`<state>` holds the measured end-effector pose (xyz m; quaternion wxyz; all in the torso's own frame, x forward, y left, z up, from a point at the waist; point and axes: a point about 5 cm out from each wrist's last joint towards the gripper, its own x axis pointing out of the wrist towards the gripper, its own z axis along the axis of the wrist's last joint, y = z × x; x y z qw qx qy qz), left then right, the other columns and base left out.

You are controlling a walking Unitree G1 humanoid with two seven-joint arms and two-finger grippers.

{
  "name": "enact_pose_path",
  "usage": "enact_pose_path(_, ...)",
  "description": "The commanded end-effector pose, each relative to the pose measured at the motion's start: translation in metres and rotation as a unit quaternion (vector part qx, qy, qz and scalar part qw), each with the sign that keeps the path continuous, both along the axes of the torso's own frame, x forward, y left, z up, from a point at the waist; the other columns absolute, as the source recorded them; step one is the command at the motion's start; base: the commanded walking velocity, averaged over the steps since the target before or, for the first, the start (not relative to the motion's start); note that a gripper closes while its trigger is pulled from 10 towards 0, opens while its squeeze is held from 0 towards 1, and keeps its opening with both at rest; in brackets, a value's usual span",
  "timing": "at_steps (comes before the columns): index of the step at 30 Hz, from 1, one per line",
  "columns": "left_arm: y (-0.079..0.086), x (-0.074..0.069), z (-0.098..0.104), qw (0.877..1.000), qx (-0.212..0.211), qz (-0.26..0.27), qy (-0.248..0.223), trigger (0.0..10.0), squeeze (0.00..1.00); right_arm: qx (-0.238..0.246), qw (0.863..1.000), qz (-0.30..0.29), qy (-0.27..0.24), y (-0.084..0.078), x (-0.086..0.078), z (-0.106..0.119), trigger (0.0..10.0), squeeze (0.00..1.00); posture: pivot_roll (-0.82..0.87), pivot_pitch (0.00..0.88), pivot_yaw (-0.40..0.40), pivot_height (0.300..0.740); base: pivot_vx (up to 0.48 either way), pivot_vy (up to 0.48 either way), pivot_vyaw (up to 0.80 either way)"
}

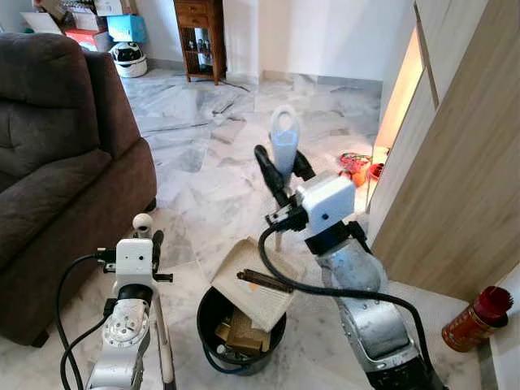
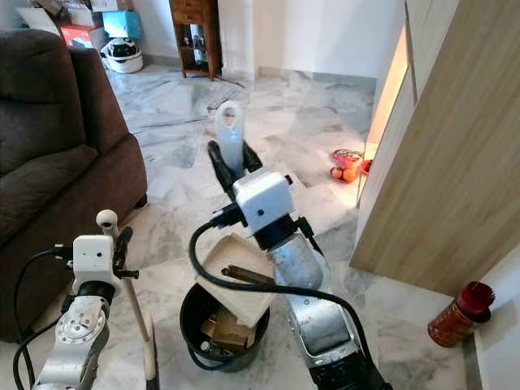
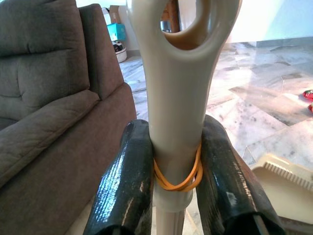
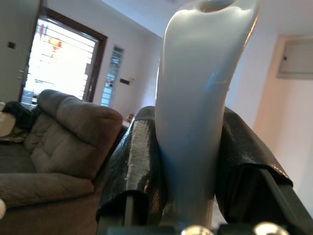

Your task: Sweep floor

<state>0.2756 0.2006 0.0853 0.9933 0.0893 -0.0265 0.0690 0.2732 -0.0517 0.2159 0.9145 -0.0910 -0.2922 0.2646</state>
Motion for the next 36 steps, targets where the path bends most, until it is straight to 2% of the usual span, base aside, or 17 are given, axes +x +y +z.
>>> enact_pose_path(1,0.0,0.003,0.01,1.0,0.01,-0.004,-0.028,10.0,0.0,0.019,0.999,0.027,-0.041,0.007,-0.011,0.015,10.0,0.0,0.15,0.0,0.031,0.74,0.0,0.0,0.0)
enact_pose_path(6,0.0,0.003,0.01,1.0,0.009,-0.004,-0.028,10.0,0.0,0.021,0.998,0.038,-0.045,0.011,-0.014,0.016,10.0,0.0,0.15,0.0,0.03,0.74,0.0,0.0,0.0)
enact_pose_path(12,0.0,0.004,0.01,1.0,0.009,-0.004,-0.029,10.0,0.0,0.003,0.997,0.059,-0.055,0.015,-0.017,0.015,10.0,0.0,0.15,0.0,0.03,0.74,0.0,0.0,0.0)
enact_pose_path(16,0.0,0.004,0.011,0.999,0.009,-0.003,-0.03,10.0,0.0,-0.023,0.995,0.059,-0.082,0.017,-0.02,0.016,10.0,0.0,0.15,0.0,0.029,0.74,0.0,0.0,0.0)
enact_pose_path(27,0.0,0.004,0.011,0.999,0.009,-0.004,-0.03,10.0,0.0,-0.042,0.993,0.051,-0.098,0.018,-0.02,0.015,10.0,0.0,0.15,0.0,0.029,0.74,0.0,0.0,0.0)
enact_pose_path(31,0.0,0.004,0.011,0.999,0.009,-0.004,-0.031,10.0,0.0,-0.046,0.993,0.033,-0.101,0.015,-0.017,0.015,10.0,0.0,0.15,0.0,0.029,0.74,0.0,0.0,0.0)
enact_pose_path(35,0.0,0.005,0.011,0.999,0.008,-0.004,-0.032,10.0,0.0,-0.025,0.992,-0.066,-0.107,-0.006,0.0,0.02,10.0,0.0,0.15,0.0,0.029,0.74,0.0,0.0,0.0)
enact_pose_path(36,0.0,0.005,0.011,0.999,0.008,-0.004,-0.032,10.0,0.0,-0.025,0.992,-0.067,-0.107,-0.006,0.0,0.02,10.0,0.0,0.15,0.0,0.029,0.74,0.0,0.0,0.0)
